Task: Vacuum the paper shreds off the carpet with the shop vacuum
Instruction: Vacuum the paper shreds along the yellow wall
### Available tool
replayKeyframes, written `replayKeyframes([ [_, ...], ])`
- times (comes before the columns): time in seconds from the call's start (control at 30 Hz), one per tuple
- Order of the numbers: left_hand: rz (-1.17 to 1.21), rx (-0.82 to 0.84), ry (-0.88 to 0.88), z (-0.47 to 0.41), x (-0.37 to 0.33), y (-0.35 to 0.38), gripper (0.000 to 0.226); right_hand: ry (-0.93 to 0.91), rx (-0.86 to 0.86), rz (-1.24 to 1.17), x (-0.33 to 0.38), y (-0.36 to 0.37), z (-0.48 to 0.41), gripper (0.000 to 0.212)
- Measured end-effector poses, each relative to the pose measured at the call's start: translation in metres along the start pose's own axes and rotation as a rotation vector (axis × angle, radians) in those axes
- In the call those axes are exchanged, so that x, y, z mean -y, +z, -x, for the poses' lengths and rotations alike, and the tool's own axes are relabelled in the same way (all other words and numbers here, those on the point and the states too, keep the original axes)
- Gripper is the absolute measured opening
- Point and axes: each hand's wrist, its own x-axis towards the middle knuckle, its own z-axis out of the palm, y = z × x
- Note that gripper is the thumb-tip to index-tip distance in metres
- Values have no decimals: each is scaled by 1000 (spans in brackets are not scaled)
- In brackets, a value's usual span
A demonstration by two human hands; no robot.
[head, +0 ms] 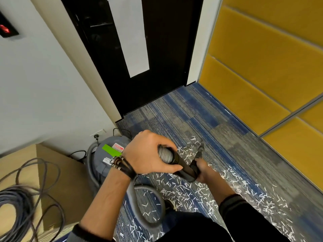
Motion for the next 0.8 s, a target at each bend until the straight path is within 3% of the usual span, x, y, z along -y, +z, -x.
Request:
replayKeyframes([
  [0.2, -190, -47, 20, 34, -13, 10, 41, 0, -9, 111, -12, 8, 12, 37],
  [0.4, -103, -70, 18, 53, -9, 9, 39, -24, 14, 195, -24, 45, 22, 35],
  [0.63, -51, -9, 4, 69, -8, 19, 40, -35, -93, 163, -55, 6, 25, 29],
  [0.8, -91, 18, 11, 71, -14, 27, 43, -13, -101, 111, -61, -5, 23, 38],
])
